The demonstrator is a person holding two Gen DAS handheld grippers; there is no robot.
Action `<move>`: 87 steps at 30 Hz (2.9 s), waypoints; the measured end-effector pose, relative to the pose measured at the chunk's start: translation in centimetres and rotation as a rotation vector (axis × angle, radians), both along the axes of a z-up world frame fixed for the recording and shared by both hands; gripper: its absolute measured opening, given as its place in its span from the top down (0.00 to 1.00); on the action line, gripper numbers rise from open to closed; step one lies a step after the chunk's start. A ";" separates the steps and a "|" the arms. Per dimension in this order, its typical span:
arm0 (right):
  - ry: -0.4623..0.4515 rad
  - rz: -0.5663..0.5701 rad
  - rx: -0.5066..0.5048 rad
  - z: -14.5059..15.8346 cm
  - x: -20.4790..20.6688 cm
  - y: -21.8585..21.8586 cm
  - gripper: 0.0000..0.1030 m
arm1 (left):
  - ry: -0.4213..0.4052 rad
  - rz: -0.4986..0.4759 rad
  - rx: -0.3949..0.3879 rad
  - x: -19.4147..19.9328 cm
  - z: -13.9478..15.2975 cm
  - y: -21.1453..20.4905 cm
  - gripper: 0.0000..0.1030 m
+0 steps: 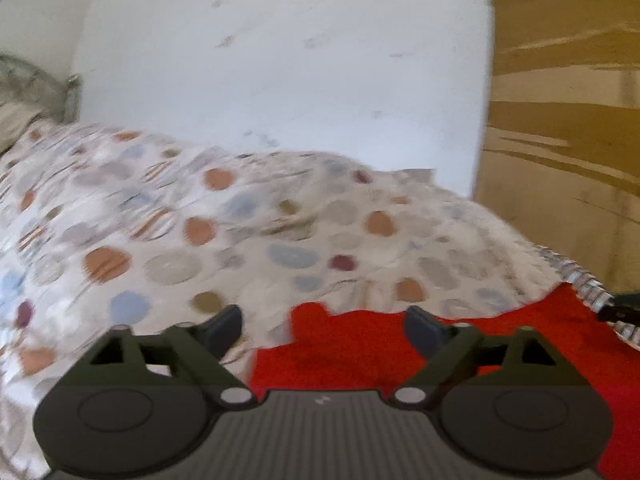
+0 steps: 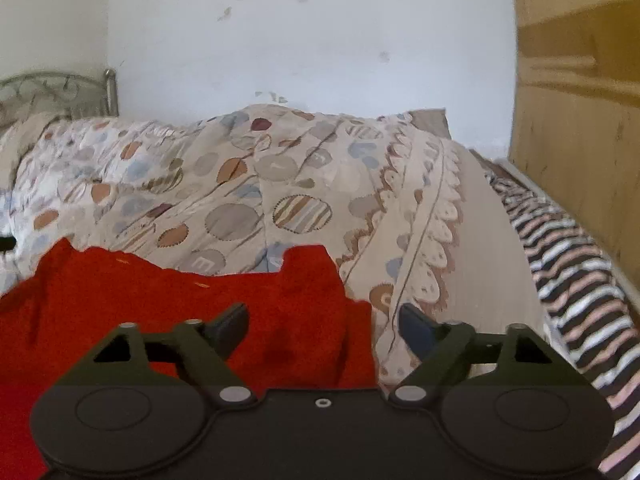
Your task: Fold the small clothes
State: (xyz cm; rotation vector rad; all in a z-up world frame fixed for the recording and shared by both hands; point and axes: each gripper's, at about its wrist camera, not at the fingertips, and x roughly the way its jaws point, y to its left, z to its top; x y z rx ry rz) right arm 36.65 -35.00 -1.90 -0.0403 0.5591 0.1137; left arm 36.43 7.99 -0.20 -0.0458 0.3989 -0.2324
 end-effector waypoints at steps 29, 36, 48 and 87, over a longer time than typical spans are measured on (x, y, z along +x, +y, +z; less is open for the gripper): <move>0.030 -0.095 -0.105 -1.6 -2.6 -1.2 0.01 | 0.236 0.016 0.095 2.9 -3.3 -1.1 0.84; -0.050 -0.067 -0.029 -0.1 -5.7 -0.1 0.01 | 0.200 0.062 0.054 0.1 -1.8 0.3 0.10; -0.209 -0.025 0.038 2.3 -12.8 5.6 0.00 | 0.263 0.070 -0.134 -9.1 -2.8 3.6 0.00; -0.238 -0.011 -0.135 -6.7 -15.3 13.7 0.01 | 0.428 0.126 -0.550 -10.7 -7.6 2.0 0.00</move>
